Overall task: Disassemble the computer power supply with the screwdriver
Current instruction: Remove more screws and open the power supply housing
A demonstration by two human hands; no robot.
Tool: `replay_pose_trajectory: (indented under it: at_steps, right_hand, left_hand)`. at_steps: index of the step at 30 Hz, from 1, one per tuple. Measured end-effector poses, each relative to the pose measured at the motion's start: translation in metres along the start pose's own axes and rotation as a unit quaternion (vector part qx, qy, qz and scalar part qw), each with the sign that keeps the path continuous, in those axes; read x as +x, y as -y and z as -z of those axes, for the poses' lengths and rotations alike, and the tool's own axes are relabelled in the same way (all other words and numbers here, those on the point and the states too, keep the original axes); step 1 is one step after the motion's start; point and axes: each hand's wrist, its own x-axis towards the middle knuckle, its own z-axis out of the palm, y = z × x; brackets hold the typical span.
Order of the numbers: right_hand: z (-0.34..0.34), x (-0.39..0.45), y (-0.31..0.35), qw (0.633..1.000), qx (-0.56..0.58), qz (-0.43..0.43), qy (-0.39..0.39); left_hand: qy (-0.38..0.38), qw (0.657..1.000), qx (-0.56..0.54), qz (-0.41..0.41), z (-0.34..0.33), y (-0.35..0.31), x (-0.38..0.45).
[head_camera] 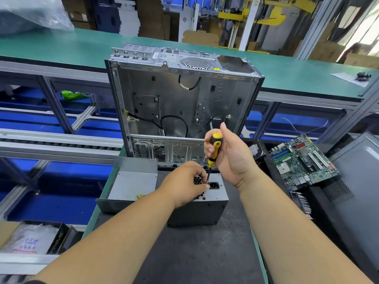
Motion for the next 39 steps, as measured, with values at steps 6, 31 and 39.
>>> replay_pose_trajectory:
  at_steps: [6, 31, 39]
  right_hand:
    - [0.006, 0.001, -0.003, 0.999, -0.037, 0.018, -0.031]
    - [-0.001, -0.005, -0.005, 0.999, -0.022, 0.031, -0.036]
    - [0.003, -0.005, -0.001, 0.995, -0.013, 0.012, -0.097]
  left_hand:
    - [0.001, 1.000, -0.004, -0.004, -0.001, 0.001, 0.000]
    - [-0.006, 1.000, -0.006, -0.005, -0.001, -0.001, 0.001]
    - [-0.005, 1.000, -0.006, -0.006, -0.002, 0.002, 0.000]
